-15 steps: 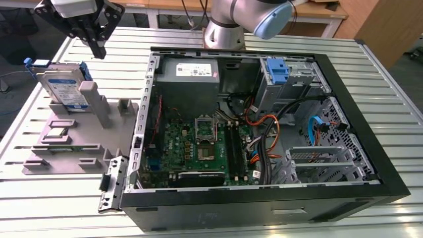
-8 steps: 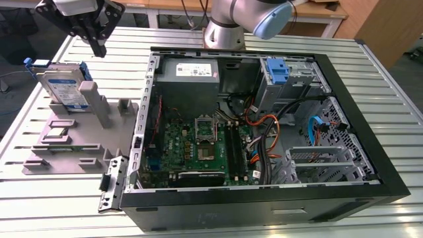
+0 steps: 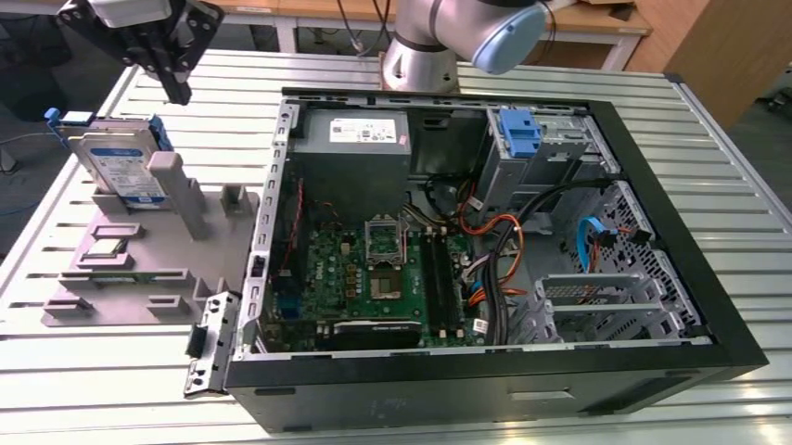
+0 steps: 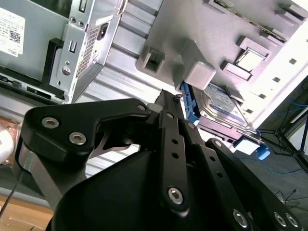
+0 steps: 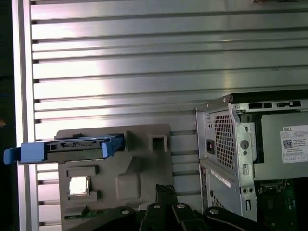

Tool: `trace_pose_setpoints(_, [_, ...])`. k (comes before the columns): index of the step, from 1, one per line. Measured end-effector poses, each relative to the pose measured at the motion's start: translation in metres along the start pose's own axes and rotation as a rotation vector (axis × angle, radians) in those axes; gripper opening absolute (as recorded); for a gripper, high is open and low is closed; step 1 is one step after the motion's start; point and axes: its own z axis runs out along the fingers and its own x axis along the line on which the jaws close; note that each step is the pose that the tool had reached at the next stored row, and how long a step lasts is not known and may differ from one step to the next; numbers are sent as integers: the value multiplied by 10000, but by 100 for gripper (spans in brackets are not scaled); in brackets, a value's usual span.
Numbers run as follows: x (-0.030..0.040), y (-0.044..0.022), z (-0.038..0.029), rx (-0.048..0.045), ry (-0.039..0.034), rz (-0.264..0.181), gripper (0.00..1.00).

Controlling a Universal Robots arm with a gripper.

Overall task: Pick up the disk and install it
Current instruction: 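Reach for the disk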

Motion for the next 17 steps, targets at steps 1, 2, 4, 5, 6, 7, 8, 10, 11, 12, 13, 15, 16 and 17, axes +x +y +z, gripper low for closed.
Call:
trace_pose_setpoints(1, [22, 1, 5, -8, 0, 0, 10])
trace_pose_setpoints(2, [44, 2, 9, -19, 1, 0, 10])
trace_pose_setpoints(4, [91, 3, 19, -30, 1, 0, 10])
trace_pose_setpoints(5, [120, 2, 25, -36, 1, 0, 10])
trace_pose_setpoints(6, [151, 2, 31, -42, -1, 1, 10])
trace_pose_setpoints(7, [183, 1, 37, -45, -3, 1, 10])
trace_pose_setpoints(8, [216, 0, 42, -47, -4, 1, 10])
trace_pose_setpoints(10, [280, -2, 52, -49, -4, 1, 10])
trace_pose_setpoints(11, [307, -3, 58, -50, -4, 0, 10])
trace_pose_setpoints(12, [334, -3, 64, -51, -4, 0, 10])
trace_pose_setpoints(13, [360, -3, 69, -51, -5, 0, 10])
trace_pose_setpoints(15, [402, -1, 82, -51, -5, 1, 10])
trace_pose_setpoints(16, [416, 0, 88, -51, -4, 1, 10])
trace_pose_setpoints(17, [430, 1, 94, -51, -5, 1, 10])
